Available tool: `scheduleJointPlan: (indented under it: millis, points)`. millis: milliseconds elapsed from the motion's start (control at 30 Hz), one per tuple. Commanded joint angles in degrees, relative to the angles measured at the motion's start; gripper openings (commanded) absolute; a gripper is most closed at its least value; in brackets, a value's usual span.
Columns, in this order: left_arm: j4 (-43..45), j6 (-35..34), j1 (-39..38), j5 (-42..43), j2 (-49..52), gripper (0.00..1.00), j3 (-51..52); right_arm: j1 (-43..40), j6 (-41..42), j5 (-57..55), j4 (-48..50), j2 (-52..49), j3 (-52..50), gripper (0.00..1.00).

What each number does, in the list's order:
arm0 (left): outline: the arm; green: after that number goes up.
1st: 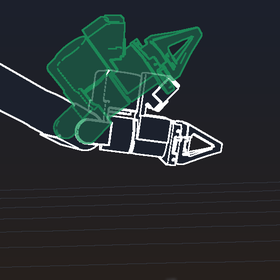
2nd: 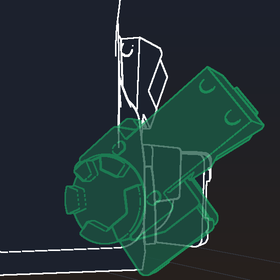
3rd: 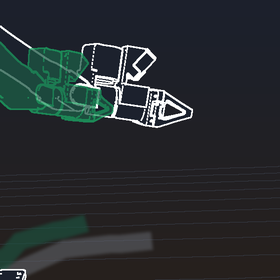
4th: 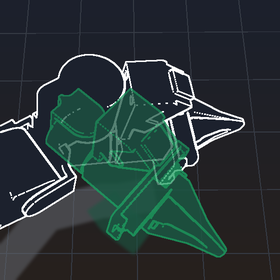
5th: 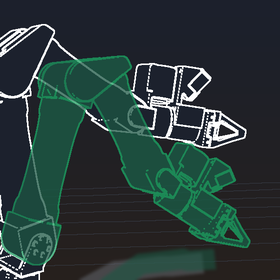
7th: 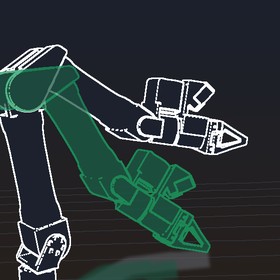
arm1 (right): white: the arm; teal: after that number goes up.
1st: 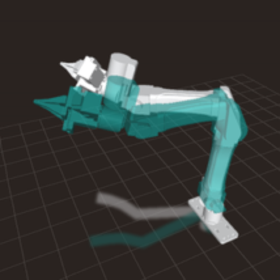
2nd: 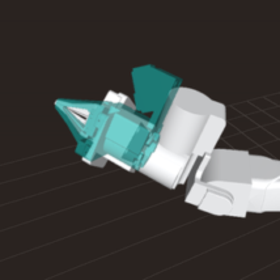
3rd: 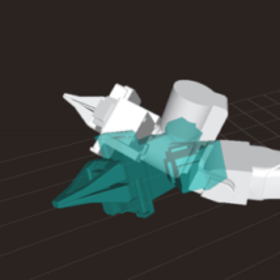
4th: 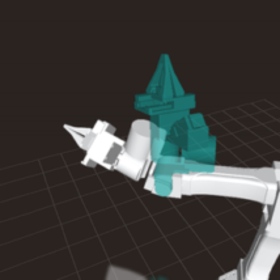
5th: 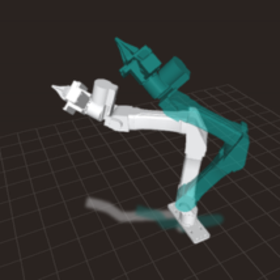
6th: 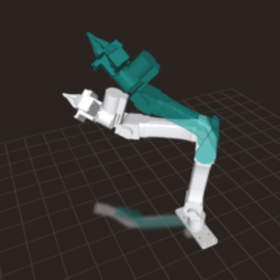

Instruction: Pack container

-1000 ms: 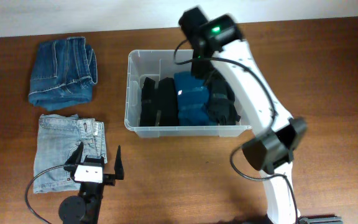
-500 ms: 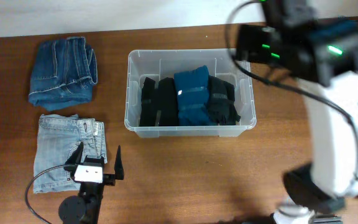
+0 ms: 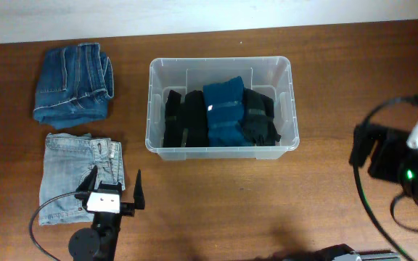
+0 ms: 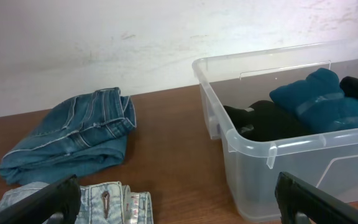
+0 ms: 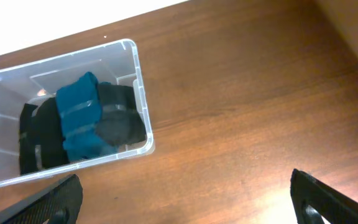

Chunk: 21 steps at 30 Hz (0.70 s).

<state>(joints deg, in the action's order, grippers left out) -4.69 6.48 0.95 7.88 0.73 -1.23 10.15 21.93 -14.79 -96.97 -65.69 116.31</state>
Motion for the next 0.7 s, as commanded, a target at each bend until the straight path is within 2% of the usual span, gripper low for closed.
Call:
scheduleJointPlan:
  millis: [0,667]
  points:
    - [-0.1,0.9,0.3,-0.2,-0.3,0.99,0.2,-0.4,-0.5,2.4,-0.3,3.0,-2.7,0.98]
    - [-0.1,0.9,0.3,-0.2,-0.3,0.99,0.2,-2.0,-0.7,1.6,0.3,6.0,-3.2,0.98]
